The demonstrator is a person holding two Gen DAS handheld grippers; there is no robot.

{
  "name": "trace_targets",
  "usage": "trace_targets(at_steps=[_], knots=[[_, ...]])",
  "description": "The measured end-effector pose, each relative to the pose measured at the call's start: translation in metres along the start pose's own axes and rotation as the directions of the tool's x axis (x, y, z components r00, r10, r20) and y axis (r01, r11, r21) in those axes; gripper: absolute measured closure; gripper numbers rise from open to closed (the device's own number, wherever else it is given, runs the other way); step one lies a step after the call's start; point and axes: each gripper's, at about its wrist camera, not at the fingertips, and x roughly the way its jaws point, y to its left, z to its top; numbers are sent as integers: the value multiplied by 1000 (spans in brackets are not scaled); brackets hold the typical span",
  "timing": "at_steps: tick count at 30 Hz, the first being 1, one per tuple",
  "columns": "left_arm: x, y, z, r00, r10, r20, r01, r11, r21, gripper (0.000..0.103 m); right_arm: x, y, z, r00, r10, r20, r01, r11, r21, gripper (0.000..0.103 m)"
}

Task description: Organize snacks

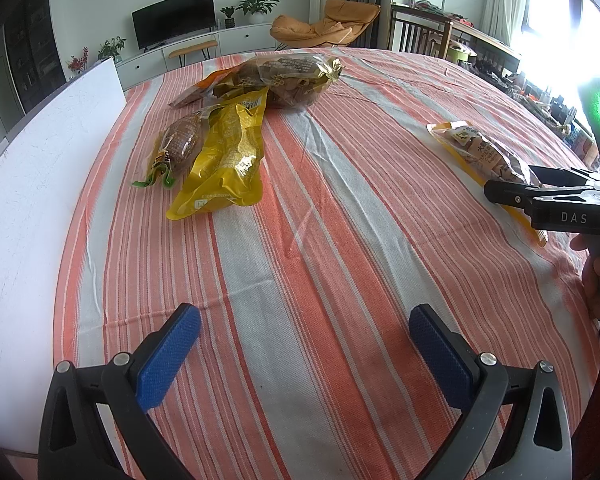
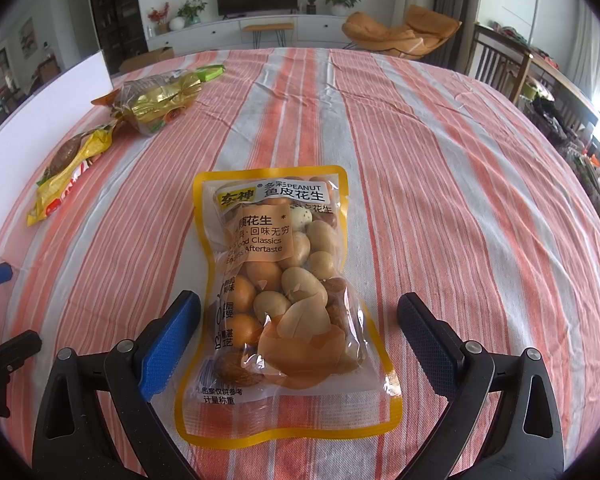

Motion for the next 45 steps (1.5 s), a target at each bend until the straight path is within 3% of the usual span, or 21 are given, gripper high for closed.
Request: trace_targets(at_steps=[31, 35, 38, 39, 41, 45], knots=[[0, 0, 0, 1000, -2, -1, 2, 1000, 1, 0, 0, 0, 0, 1000, 0, 0, 0, 1000, 1, 3], [-7, -1, -6, 998, -49, -27, 49, 999, 23, 0, 0, 0, 0, 1000, 0, 0, 0, 1000, 0, 3], [-15, 6, -7, 991, -131, -38, 129, 991, -31, 0, 0, 0, 0, 1000, 1, 0, -1, 1000, 1, 3], [-18, 13, -4, 981, -189, -43, 185, 980, -74, 0, 0, 0, 0, 1000, 1, 0, -1, 1000, 1, 3], [-23, 23, 6, 975, -222, -32, 217, 969, -116, 0, 0, 0, 0, 1000, 1, 0, -1, 1000, 1, 3], [-28, 62, 57, 987, -158, 11, 158, 970, -183, 0, 0, 0, 0, 1000, 1, 0, -1, 1000, 1, 3]])
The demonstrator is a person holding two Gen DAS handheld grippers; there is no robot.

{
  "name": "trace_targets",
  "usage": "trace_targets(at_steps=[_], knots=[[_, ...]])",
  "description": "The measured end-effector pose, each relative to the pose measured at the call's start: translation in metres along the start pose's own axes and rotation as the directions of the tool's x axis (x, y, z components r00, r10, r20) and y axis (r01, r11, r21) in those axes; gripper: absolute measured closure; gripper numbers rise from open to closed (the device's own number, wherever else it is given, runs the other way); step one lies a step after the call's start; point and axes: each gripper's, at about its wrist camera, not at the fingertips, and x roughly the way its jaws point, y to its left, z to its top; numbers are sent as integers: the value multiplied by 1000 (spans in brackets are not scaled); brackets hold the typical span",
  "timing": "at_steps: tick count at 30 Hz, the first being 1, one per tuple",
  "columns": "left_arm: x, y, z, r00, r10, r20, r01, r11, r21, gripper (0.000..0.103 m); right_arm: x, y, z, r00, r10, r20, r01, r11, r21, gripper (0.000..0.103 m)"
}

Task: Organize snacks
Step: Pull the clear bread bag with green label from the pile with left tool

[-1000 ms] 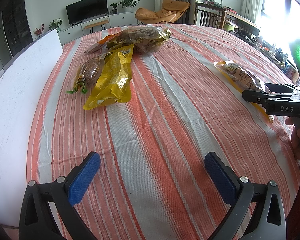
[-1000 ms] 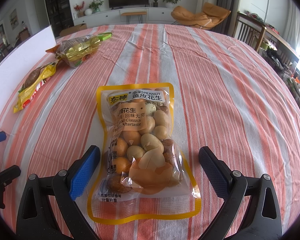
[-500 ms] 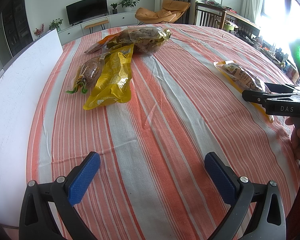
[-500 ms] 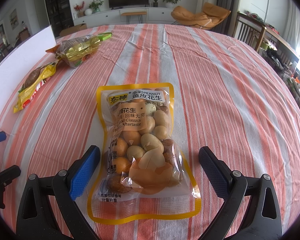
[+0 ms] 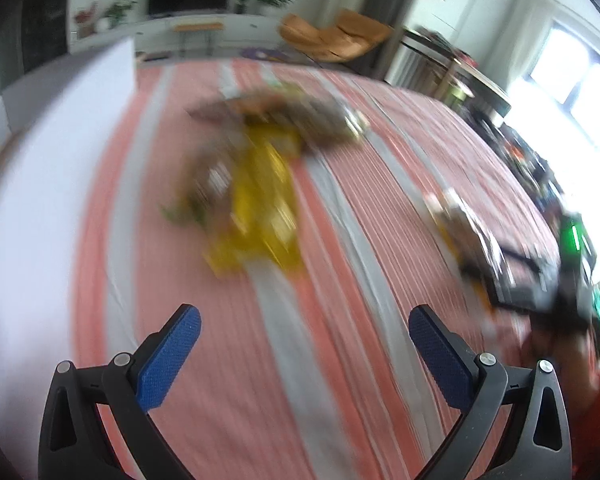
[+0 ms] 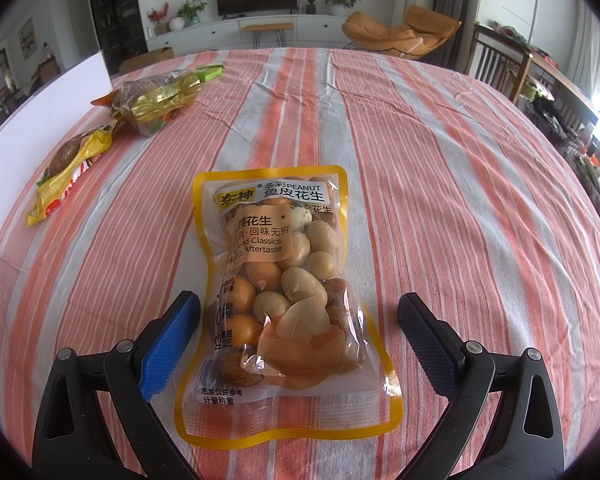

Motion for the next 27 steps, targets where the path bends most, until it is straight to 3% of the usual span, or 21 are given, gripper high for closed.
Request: trace_targets(at_steps=[1, 5, 7, 10, 12, 13, 14, 17, 25, 26, 27], knots=[[2, 7, 15, 1000, 15, 5, -15, 1000, -14, 2, 0, 0, 0, 1000, 0, 0, 0, 1000, 0, 3], [36, 49, 66, 996, 70, -57, -77, 988, -133, 38, 0, 0, 0, 1000, 0, 0, 0, 1000, 0, 3], [60, 58, 75, 991, 51, -120, -69, 985, -156, 39, 0, 0, 0, 1000, 0, 0, 0, 1000, 0, 3], [85, 49, 81, 985, 91, -145, -99, 994, -47, 36, 0, 0, 0, 1000, 0, 0, 0, 1000, 0, 3], [85, 54, 84, 990, 84, -113, -90, 995, -47, 54, 0, 0, 0, 1000, 0, 0, 0, 1000, 0, 3], [83, 59, 85, 992, 65, -110, -73, 995, -71, 55, 0, 0, 0, 1000, 1, 0, -1, 1000, 1, 3], [81, 62, 83, 994, 48, -98, -57, 994, -90, 65, 0, 0, 0, 1000, 1, 0, -1, 1000, 1, 3], [59, 60, 62, 995, 64, -73, -72, 992, -105, 65, 0, 0, 0, 1000, 0, 0, 0, 1000, 1, 3], [-15, 19, -56, 989, 125, -76, -130, 990, -53, 62, 0, 0, 0, 1000, -1, 0, 1, 1000, 0, 3], [-18, 16, -65, 989, 130, -70, -134, 989, -56, 59, 0, 0, 0, 1000, -1, 1, 1, 1000, 0, 3], [-20, 13, -71, 990, 127, -64, -130, 990, -52, 43, 0, 0, 0, 1000, -1, 1, 1, 1000, 0, 3]])
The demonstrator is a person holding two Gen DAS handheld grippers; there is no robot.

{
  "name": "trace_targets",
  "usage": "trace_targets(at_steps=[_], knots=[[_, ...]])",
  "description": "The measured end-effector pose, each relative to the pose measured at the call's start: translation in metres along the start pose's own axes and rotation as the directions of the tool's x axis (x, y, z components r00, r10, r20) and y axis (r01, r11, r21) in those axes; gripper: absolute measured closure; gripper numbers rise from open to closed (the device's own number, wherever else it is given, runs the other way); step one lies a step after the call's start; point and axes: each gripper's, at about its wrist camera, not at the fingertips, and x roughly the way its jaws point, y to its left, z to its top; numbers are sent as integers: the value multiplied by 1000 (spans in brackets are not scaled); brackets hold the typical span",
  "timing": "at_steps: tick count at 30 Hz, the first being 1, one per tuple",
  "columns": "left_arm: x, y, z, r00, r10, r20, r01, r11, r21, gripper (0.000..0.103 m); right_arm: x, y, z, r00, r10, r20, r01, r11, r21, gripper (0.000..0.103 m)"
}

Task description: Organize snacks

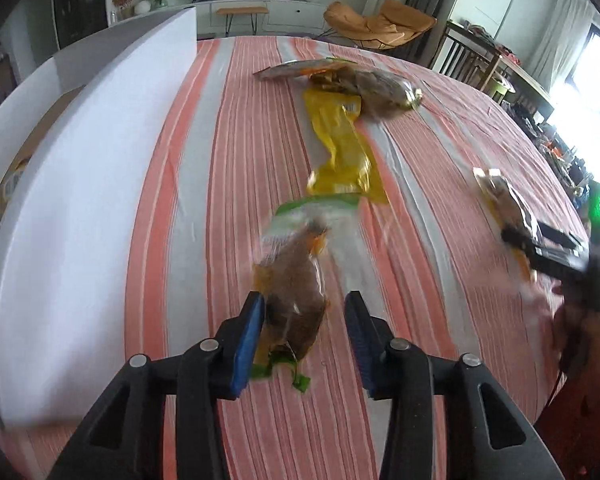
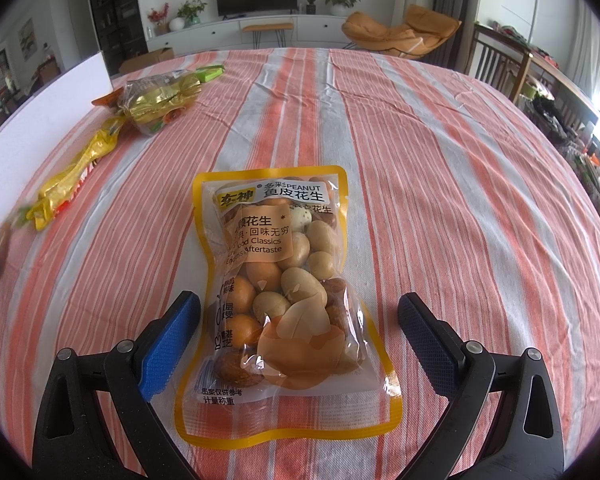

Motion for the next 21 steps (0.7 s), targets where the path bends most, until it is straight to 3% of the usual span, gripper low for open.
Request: trace_targets(at_steps=[1, 2, 3, 8, 14, 21], knots=[[1, -3, -1, 1000, -8, 2, 8, 1000, 23, 28, 0, 0, 0, 1000, 0, 0, 0, 1000, 0, 3], [3, -4, -1, 1000, -13, -3, 13, 999, 46, 5, 0, 0, 0, 1000, 0, 0, 0, 1000, 0, 3], [5, -6, 2, 1000, -13, 1, 13, 998, 64, 2, 0, 0, 0, 1000, 0, 0, 0, 1000, 0, 3], [29, -4, 16, 999, -44, -7, 44, 998, 43, 1, 2, -2, 3, 1000, -2, 0, 2, 1000, 5, 3], [39, -22, 3, 996, 75, 53, -83, 981, 173, 0, 0, -5, 2, 1000, -5, 0, 5, 1000, 9, 3], [40, -24, 0, 994, 78, 82, -91, 982, 164, 0, 0, -4, 2, 1000, -4, 0, 4, 1000, 9, 3]])
